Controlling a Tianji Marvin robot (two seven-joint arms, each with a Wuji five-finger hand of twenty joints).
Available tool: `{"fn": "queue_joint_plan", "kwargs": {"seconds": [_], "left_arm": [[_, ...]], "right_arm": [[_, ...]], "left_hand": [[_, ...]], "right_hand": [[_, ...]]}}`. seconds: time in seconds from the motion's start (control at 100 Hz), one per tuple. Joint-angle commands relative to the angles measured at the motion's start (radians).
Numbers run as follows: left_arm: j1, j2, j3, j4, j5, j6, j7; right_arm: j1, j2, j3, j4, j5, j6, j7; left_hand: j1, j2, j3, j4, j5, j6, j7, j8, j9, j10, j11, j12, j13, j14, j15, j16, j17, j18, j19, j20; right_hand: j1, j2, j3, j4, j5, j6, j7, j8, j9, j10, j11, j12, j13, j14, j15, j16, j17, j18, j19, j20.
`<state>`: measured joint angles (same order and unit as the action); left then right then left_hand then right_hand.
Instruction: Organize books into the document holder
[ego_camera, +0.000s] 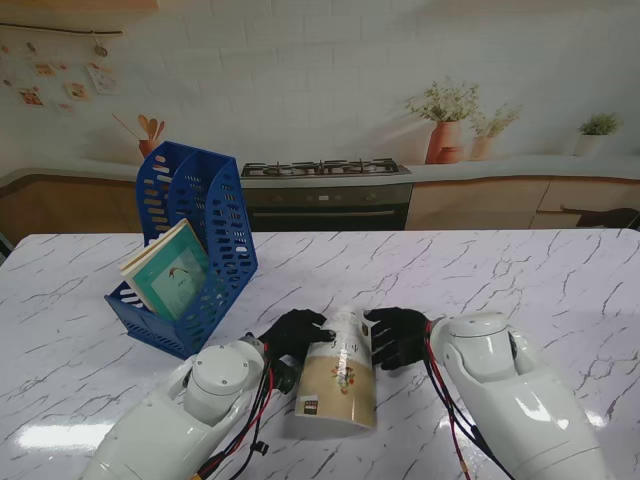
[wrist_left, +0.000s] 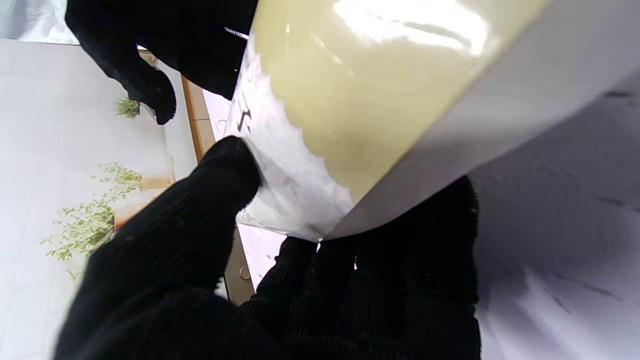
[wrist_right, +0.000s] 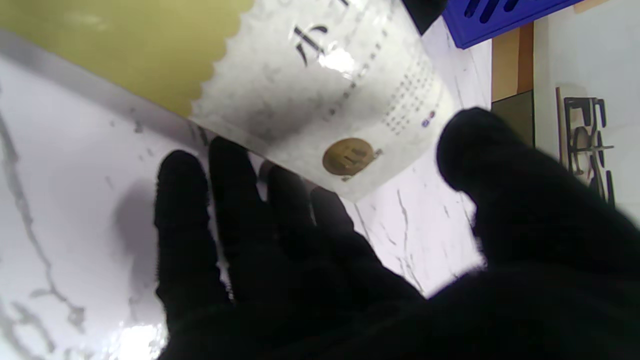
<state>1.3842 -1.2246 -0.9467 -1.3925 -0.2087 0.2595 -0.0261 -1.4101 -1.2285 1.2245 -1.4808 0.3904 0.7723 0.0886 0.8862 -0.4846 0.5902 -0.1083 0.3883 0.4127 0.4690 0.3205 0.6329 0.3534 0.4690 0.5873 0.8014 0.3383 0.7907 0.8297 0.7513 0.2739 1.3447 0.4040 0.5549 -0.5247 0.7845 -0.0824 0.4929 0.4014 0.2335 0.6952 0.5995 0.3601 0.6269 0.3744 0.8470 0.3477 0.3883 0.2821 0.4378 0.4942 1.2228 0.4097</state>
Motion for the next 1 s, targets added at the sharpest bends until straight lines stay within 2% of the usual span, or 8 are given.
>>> {"fn": "queue_joint_plan", "kwargs": {"seconds": [0.0,0.1,0.33,0.53,0.72,0.74,0.82,0.99], "left_arm": [[0.02,-0.026,0.011,0.012,-0.021,-0.057,0.01],[0.026,-0.037,0.008,0.022,-0.036,-0.115,0.05],[0.028,-0.041,0.01,0.028,-0.051,-0.156,0.059],[0.028,-0.04,0.005,0.02,-0.051,-0.098,0.052],[0.02,-0.042,0.006,0.031,-0.051,-0.061,0.046],[0.02,-0.042,0.006,0.031,-0.051,-0.06,0.046],[0.02,-0.043,0.008,0.031,-0.05,-0.065,0.05],[0.02,-0.046,0.011,0.031,-0.037,-0.07,0.068]], "right_arm": [[-0.012,-0.025,-0.014,0.003,0.015,0.002,-0.005],[-0.012,-0.028,-0.014,0.004,0.016,0.001,-0.014],[-0.017,-0.042,0.0,0.001,0.038,0.004,-0.057],[-0.021,-0.043,0.015,-0.003,0.078,0.004,-0.052],[-0.026,-0.039,0.027,-0.005,0.113,-0.006,-0.031],[-0.025,-0.038,0.027,-0.005,0.112,-0.006,-0.028],[-0.025,-0.034,0.024,-0.002,0.101,-0.012,-0.017],[-0.021,-0.021,0.02,-0.002,0.091,-0.011,0.023]], "left_hand": [[0.275,-0.052,0.025,0.017,0.062,-0.072,0.097,0.041,0.194,-0.14,-0.038,0.208,0.058,-0.067,0.042,0.063,0.025,-0.117,0.071,-0.001],[0.328,-0.041,0.029,0.004,0.091,-0.137,0.19,0.088,0.254,-0.196,-0.026,0.272,0.05,-0.055,0.012,0.088,-0.03,-0.079,0.059,0.015],[0.34,-0.02,0.025,0.005,0.085,-0.164,0.228,0.109,0.257,-0.218,-0.032,0.299,0.044,-0.067,-0.031,0.096,-0.047,-0.078,0.02,0.024],[0.343,-0.012,0.027,0.004,0.089,-0.148,0.221,0.106,0.253,-0.199,-0.035,0.311,0.043,-0.053,-0.026,0.097,-0.037,-0.071,0.017,0.025],[0.342,-0.011,0.024,0.006,0.096,-0.135,0.209,0.098,0.248,-0.181,-0.037,0.32,0.044,-0.043,-0.014,0.095,-0.027,-0.069,0.028,0.03],[0.342,-0.011,0.023,0.007,0.097,-0.135,0.208,0.097,0.248,-0.18,-0.037,0.32,0.045,-0.043,-0.013,0.094,-0.026,-0.069,0.029,0.031],[0.339,-0.014,0.022,0.007,0.1,-0.137,0.208,0.096,0.252,-0.18,-0.037,0.321,0.048,-0.042,-0.008,0.091,-0.02,-0.071,0.033,0.032],[0.338,-0.015,0.025,0.008,0.104,-0.139,0.208,0.095,0.253,-0.182,-0.038,0.321,0.054,-0.043,-0.002,0.083,-0.007,-0.08,0.033,0.028]], "right_hand": [[0.001,-0.021,0.014,-0.023,-0.01,-0.109,0.03,0.027,-0.008,-0.093,0.065,0.038,0.051,-0.182,0.041,0.021,-0.022,0.101,0.038,0.021],[0.001,-0.022,0.015,-0.023,-0.008,-0.102,0.034,0.031,-0.007,-0.086,0.071,0.048,0.057,-0.181,0.052,0.028,-0.011,0.097,0.046,0.026],[-0.001,-0.024,0.022,-0.024,0.001,-0.111,0.05,0.048,0.0,-0.098,0.1,0.076,0.071,-0.201,0.093,0.049,-0.006,0.063,0.059,0.034],[0.009,-0.017,-0.002,-0.023,0.03,-0.207,0.136,0.116,0.025,-0.179,0.193,0.195,0.05,-0.278,0.253,0.161,-0.117,-0.009,0.043,0.074],[0.063,-0.01,-0.001,-0.019,0.123,-0.338,0.302,0.238,0.106,-0.242,0.263,0.309,0.082,-0.329,0.459,0.262,-0.069,-0.063,0.107,0.184],[0.087,-0.026,-0.008,-0.062,0.132,-0.362,0.348,0.254,0.125,-0.256,0.277,0.325,0.092,-0.336,0.494,0.276,-0.056,-0.071,0.128,0.204],[0.212,-0.052,-0.021,-0.132,0.116,-0.453,0.637,0.111,0.2,-0.273,0.286,0.377,0.143,-0.347,0.57,0.294,0.011,-0.087,0.192,0.265],[0.341,-0.039,0.128,-0.127,0.183,-0.455,0.688,0.077,0.298,-0.252,0.261,0.38,0.227,-0.335,0.607,0.292,0.215,-0.126,0.342,0.304]]}}
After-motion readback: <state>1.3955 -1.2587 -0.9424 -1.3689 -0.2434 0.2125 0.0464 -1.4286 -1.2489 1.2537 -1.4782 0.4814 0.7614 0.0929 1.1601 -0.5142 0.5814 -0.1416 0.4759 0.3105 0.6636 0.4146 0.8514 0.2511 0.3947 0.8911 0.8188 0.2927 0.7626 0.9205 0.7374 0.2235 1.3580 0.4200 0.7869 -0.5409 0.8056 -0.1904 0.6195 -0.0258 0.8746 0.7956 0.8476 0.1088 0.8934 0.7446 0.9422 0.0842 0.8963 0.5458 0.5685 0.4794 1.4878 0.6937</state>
